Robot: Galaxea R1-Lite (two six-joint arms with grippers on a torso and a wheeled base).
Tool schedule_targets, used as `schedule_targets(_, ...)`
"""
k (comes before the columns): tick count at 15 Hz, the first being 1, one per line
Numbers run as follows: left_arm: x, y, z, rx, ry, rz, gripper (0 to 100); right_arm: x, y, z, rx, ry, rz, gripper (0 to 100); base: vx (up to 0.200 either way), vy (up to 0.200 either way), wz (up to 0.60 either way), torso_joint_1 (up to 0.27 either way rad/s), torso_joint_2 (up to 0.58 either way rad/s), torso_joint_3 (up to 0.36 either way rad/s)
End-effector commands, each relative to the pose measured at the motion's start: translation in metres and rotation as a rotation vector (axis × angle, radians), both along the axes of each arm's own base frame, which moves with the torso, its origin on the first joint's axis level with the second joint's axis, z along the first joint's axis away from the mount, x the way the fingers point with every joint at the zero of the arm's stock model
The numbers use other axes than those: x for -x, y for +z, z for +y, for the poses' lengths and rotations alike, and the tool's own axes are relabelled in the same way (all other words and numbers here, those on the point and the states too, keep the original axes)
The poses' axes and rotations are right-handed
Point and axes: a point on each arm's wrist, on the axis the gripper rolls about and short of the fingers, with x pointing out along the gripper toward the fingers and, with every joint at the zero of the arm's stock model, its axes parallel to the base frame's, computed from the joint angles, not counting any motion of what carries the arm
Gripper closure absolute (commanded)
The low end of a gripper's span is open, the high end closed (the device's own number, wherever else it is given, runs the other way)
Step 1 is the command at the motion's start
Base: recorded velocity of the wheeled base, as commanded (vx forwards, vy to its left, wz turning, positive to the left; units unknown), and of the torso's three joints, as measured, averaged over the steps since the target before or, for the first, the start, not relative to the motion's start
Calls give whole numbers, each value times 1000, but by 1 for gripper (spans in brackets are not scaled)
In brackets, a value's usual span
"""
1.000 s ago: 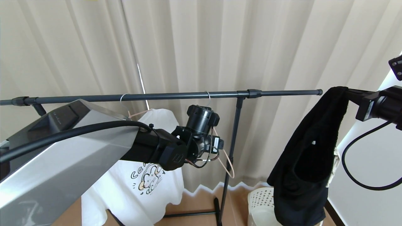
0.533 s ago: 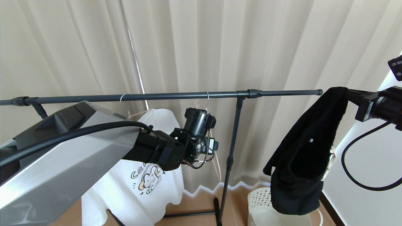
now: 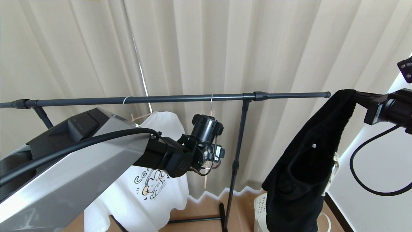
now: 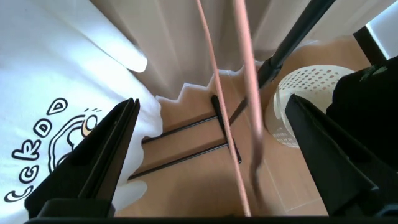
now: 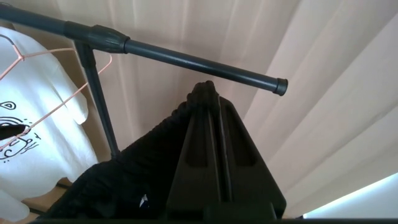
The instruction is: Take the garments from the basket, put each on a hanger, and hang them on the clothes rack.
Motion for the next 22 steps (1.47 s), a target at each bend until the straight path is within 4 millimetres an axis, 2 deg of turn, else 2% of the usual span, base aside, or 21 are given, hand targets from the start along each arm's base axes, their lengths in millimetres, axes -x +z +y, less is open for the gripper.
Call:
schedule_targets(1, -1, -5, -1, -12, -2, 7, 0, 0, 0, 0, 1, 0, 0, 100, 0, 0, 0, 0, 0, 0)
schedule_targets(7, -3, -12, -1, -19, -2, 17, 0, 0, -1, 1, 0, 3, 2, 100, 0, 0, 0, 0, 0, 0)
schedule_targets(8, -3, -12, -1, -19, -2, 17, 100, 0, -1, 1, 0, 3, 2, 100, 0, 0, 0, 0, 0, 0)
schedule_targets(15, -8, 9, 3, 3, 57, -48, 100, 0, -1, 1, 0, 5, 3, 100, 0, 0, 0, 0, 0, 0)
schedule_targets(20, 4, 38, 13, 40, 58, -82, 100, 0, 0, 1, 1, 3, 0, 100, 0, 0, 0, 0, 0, 0)
schedule_targets(22, 13, 43, 17, 40, 53, -80, 100, 0, 0, 1, 1, 3, 0, 100, 0, 0, 0, 0, 0, 0)
